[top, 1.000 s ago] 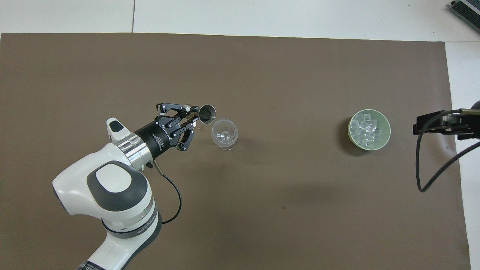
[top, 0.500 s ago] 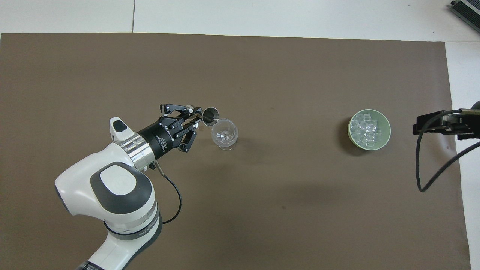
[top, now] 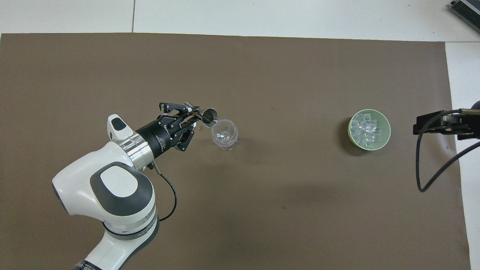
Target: Pour wine and add ice with both arms
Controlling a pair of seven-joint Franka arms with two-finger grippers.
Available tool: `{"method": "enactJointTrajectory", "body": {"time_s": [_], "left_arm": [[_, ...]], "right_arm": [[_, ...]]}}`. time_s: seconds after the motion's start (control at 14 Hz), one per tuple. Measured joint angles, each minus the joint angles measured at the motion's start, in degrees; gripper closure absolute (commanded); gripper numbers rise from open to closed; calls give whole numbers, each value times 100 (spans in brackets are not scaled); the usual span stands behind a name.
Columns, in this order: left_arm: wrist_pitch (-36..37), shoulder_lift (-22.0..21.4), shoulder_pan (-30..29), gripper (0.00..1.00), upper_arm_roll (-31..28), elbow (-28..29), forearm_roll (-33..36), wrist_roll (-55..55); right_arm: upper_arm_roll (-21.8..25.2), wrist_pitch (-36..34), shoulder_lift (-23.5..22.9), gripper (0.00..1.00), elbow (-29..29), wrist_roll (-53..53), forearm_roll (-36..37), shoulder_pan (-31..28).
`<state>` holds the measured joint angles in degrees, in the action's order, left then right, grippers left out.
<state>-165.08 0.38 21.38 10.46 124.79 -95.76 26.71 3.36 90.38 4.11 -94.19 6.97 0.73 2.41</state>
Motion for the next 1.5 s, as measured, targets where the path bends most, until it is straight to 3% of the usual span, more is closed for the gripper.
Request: {"method": "enactJointTrajectory", "body": {"time_s": [1.5], "left_arm": [[-175, -2, 103, 100, 8, 0, 1029, -30]], "right_arm": [[0, 0, 0, 0, 0, 0, 0, 0]]}}
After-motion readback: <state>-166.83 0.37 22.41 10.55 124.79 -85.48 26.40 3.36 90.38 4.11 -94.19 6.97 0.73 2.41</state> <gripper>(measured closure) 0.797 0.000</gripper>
